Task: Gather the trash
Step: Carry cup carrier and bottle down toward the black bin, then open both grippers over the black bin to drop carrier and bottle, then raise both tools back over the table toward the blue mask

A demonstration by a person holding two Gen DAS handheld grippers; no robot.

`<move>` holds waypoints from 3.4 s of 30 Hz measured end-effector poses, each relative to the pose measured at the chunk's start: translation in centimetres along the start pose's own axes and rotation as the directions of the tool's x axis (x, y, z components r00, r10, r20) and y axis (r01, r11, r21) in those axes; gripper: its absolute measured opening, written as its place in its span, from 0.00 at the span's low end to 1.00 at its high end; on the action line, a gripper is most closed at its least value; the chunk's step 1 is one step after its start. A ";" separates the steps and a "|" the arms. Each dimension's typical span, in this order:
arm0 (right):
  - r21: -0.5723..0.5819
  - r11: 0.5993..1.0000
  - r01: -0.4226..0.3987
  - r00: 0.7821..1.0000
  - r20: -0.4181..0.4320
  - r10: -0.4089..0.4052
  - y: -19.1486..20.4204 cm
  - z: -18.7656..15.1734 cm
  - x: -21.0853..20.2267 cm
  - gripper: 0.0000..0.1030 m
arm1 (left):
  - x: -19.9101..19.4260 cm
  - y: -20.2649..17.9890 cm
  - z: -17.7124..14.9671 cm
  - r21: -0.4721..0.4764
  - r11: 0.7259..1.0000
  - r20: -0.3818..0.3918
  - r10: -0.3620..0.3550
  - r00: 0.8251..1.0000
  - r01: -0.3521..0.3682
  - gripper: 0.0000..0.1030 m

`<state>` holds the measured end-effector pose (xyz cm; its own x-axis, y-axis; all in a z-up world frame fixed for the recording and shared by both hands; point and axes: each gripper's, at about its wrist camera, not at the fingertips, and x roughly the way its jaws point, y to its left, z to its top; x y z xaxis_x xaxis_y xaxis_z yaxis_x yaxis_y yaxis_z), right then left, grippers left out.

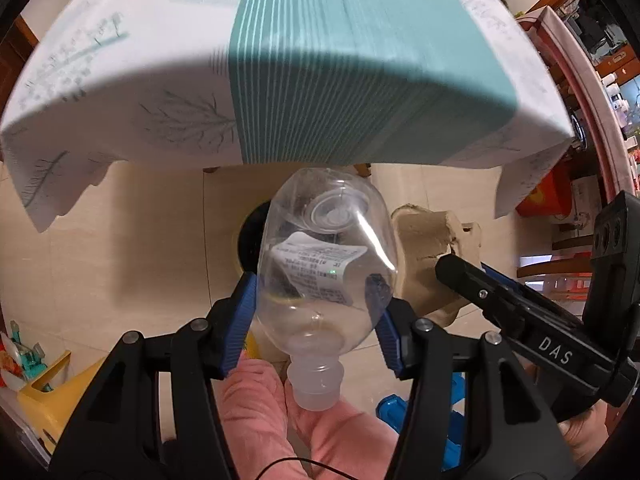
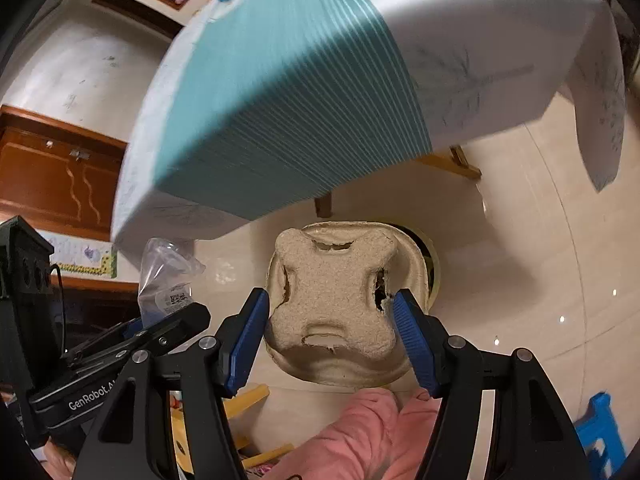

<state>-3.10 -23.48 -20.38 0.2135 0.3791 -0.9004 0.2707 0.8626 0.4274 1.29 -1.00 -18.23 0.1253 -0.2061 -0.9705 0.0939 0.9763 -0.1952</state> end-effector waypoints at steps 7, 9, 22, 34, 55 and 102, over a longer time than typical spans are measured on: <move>0.056 0.998 0.040 0.999 -0.019 -0.039 -2.2 -0.6 6.1 0.62 | 5.7 1.5 0.4 0.001 1.000 -0.029 -0.020 0.999 0.020 0.51; 0.070 0.996 0.050 0.999 -0.024 -0.048 -2.8 -0.8 7.6 0.62 | 7.2 1.8 0.6 0.005 1.000 -0.037 -0.025 0.999 0.026 0.51; 0.132 0.988 0.074 0.996 -0.053 -0.067 -6.2 -1.9 16.3 0.62 | 16.6 3.2 1.6 0.016 0.999 -0.091 -0.034 0.995 0.036 0.51; 0.127 0.988 0.087 0.992 -0.104 -0.074 -7.1 -1.7 22.8 0.63 | 22.4 6.3 1.7 -0.029 0.999 -0.149 -0.033 0.988 0.029 0.53; 0.072 0.992 0.102 0.992 -0.077 -0.096 -4.6 -0.9 22.9 0.72 | 19.7 7.5 0.0 -0.009 0.999 -0.106 0.051 0.993 -0.053 0.75; -0.302 0.952 0.050 0.894 0.438 0.092 12.4 4.6 -26.1 0.72 | -29.5 -8.7 4.8 0.138 0.990 0.524 -0.052 0.850 -0.024 0.89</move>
<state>-0.96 -24.21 8.78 0.6271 0.2717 -0.7300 -0.0155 0.9413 0.3371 1.53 -3.70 12.73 0.6192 -0.2607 -0.7407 0.2258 0.9625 -0.1500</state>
